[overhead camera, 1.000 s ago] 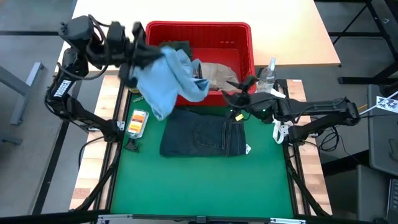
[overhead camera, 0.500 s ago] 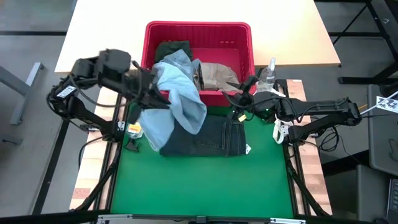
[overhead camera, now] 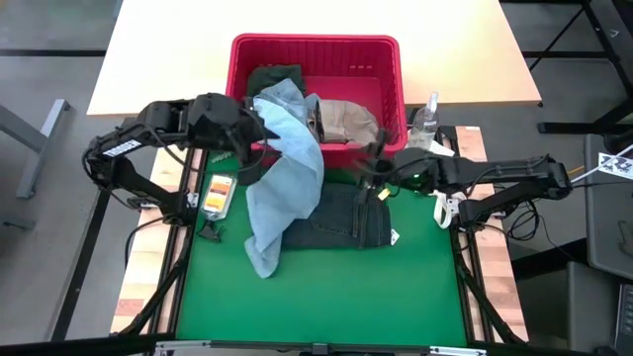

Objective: Fold laundry
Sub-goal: Fold the light blue jeans

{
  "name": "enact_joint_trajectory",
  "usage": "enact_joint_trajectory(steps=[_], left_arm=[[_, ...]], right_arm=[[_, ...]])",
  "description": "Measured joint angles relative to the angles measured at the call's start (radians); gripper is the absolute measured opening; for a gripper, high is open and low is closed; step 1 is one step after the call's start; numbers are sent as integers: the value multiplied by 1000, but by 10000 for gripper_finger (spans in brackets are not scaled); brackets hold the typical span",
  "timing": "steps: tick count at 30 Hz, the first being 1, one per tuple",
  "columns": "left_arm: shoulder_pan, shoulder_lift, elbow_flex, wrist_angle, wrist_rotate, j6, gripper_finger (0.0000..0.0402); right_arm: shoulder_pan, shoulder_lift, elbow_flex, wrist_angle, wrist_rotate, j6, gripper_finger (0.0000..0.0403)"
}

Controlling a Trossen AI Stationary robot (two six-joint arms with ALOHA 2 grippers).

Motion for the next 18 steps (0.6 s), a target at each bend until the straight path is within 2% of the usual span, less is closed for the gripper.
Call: enact_joint_trajectory(steps=[5,18], left_arm=[[58,0,-16,-14,-9,16,164],[119,0,-133,-17,-7,18,164]], right_arm=[[1,95,0,-14,-89,129,200],[1,335,-2,-3,-38,408,200]])
